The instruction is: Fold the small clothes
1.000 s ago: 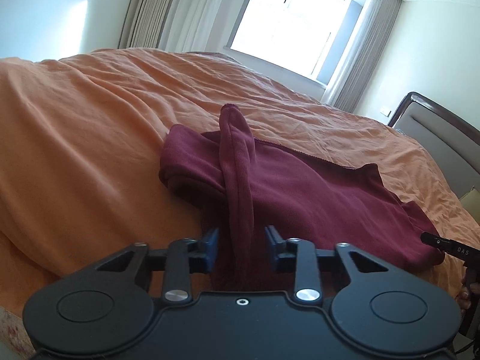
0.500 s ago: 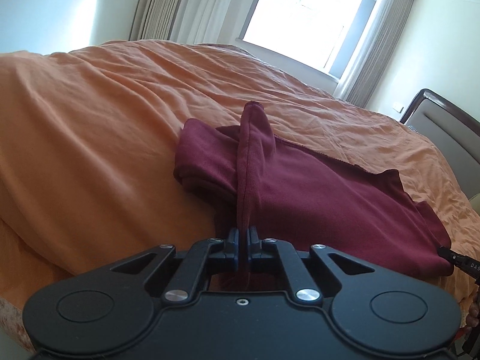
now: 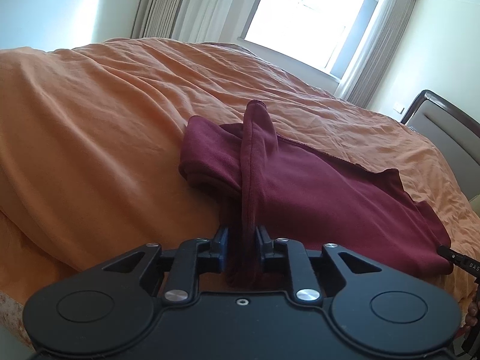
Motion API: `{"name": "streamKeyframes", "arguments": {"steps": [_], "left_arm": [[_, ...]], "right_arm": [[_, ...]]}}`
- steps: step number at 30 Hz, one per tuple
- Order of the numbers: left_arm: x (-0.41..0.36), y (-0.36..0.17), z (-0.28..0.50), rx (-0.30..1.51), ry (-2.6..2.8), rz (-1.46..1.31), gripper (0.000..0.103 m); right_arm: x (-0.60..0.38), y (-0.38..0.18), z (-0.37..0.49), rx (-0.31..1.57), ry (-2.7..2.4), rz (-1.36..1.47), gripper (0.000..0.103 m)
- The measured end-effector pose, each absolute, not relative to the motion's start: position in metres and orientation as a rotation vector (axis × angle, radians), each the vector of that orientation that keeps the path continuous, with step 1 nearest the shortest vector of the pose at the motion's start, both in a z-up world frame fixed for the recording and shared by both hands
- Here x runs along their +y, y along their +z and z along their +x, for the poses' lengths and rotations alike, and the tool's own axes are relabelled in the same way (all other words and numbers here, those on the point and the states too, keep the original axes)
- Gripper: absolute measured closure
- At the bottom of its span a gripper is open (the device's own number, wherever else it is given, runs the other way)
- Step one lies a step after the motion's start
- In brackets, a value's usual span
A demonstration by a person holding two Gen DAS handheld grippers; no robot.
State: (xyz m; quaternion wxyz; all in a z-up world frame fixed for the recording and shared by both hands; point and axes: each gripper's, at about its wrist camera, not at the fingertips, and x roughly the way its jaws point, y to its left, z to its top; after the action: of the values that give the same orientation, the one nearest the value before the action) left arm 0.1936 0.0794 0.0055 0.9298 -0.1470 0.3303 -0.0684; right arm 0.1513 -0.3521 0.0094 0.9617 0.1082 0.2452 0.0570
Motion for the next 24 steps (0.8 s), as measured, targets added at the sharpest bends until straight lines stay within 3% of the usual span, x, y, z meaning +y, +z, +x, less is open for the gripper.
{"name": "streamKeyframes", "arguments": {"steps": [2, 5, 6, 8, 10, 12, 18, 24], "left_arm": [[0.081, 0.006, 0.193, 0.68, -0.139, -0.316, 0.077], [0.079, 0.009, 0.191, 0.675, -0.112, -0.317, 0.051], [0.079, 0.01, 0.19, 0.669, -0.099, -0.31, 0.041], [0.077, 0.013, 0.188, 0.658, -0.075, -0.298, 0.031], [0.078, 0.015, 0.187, 0.653, -0.056, -0.295, 0.023], [0.078, 0.014, 0.185, 0.657, -0.044, -0.291, 0.015], [0.077, 0.011, 0.184, 0.681, 0.003, -0.275, 0.003], [0.072, 0.002, 0.186, 0.706, 0.015, -0.293, 0.001]], "right_arm": [[-0.347, 0.014, 0.15, 0.48, 0.109, 0.184, 0.059], [-0.336, 0.024, 0.15, 0.437, 0.1, 0.121, 0.034], [-0.331, 0.027, 0.15, 0.42, 0.099, 0.095, 0.03], [-0.318, 0.033, 0.153, 0.391, 0.105, 0.046, 0.013], [-0.305, 0.036, 0.156, 0.367, 0.134, 0.012, 0.005], [-0.291, 0.038, 0.162, 0.352, 0.169, -0.011, 0.001], [-0.239, 0.04, 0.195, 0.387, 0.231, -0.108, 0.0], [-0.191, 0.037, 0.235, 0.512, 0.259, -0.2, 0.0]]}}
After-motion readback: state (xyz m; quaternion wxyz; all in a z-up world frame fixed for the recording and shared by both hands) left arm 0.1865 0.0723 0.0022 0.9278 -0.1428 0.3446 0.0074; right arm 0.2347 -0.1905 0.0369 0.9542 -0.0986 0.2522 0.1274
